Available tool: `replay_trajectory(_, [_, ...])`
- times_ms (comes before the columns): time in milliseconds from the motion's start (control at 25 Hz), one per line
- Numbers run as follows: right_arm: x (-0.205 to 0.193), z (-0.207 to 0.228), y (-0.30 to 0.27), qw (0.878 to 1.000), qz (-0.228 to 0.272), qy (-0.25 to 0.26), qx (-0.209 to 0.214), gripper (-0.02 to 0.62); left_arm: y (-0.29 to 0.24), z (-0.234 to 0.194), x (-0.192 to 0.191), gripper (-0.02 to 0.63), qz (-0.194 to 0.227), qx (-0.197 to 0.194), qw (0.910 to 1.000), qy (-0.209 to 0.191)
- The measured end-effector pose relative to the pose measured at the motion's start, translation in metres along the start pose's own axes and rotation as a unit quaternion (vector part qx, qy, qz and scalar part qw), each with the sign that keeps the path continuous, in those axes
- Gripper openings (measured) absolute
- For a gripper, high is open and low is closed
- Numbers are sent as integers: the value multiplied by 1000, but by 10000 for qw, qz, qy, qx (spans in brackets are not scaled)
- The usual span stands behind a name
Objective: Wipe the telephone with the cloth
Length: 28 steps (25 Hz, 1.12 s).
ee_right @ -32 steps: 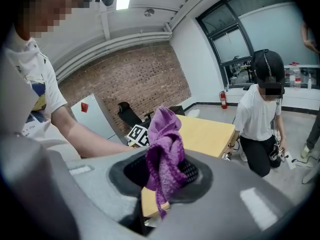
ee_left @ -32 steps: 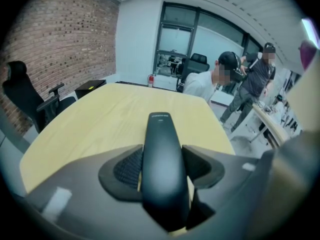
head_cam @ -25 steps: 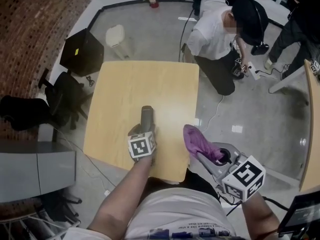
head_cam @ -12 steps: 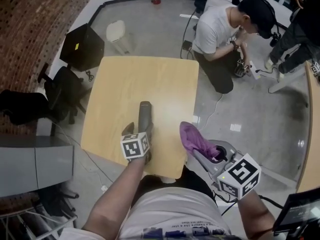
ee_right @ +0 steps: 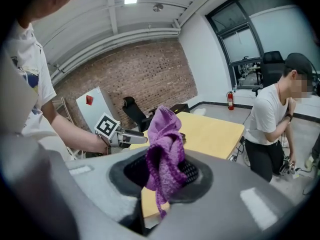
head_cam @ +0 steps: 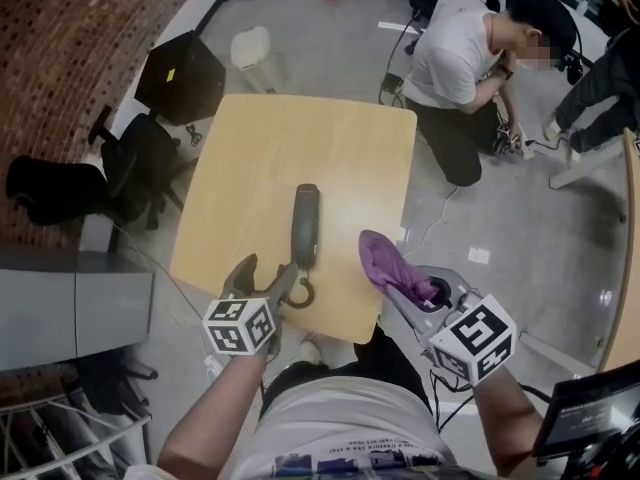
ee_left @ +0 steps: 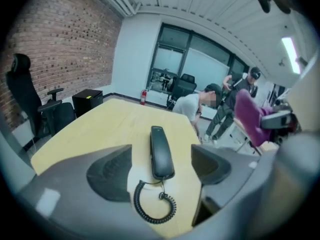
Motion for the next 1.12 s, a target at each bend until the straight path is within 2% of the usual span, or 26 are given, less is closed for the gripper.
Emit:
replay_trajectory(120, [1, -16, -4, 10000, 26, 60, 7, 86, 30, 0, -8, 370, 161, -275, 9995, -17])
replay_trajectory(280, [4, -40, -6, 9997, 76, 217, -121, 86, 63, 13, -15, 355, 557, -833, 9946, -279])
replay_trajectory(480, [1, -87, -5, 9988, 199, 331, -314, 86, 114, 24, -39, 307, 1001, -1610, 9800, -610])
replay_trajectory(720, [-13, -166, -9, 9974, 227, 397, -550, 86, 184, 15, -86, 243, 1296, -2095, 9638, -1021])
replay_trajectory(840, [-23, -209, -12, 9968, 292, 389, -641, 86, 217, 5, -113, 148, 1414, -2239, 9570, -1181])
replay_trajectory(880, [-26, -223, -12, 9966, 282, 400, -670, 86, 226, 2, -122, 103, 1440, -2297, 9548, -1217])
replay_trajectory(920, [-30, -237, -12, 9963, 259, 424, -703, 86, 233, 0, -131, 23, 1441, -2361, 9527, -1262])
replay_trajectory(960, [-34, -250, -12, 9960, 231, 460, -737, 86, 240, -2, -140, 5, 1418, -2427, 9505, -1322])
replay_trajectory(1120, [-44, -296, -11, 9946, 143, 626, -819, 86, 266, -5, -171, 5, 1285, -2632, 9426, -1605])
Point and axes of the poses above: the fingertips, and each gripper's own axes: y backward along the fingers, z to its right, x out of its top, the point moved 5 cm from there along y, backward along the fingers, and after that the axes turned 14 degrees about -z, right-handed, at the moved point
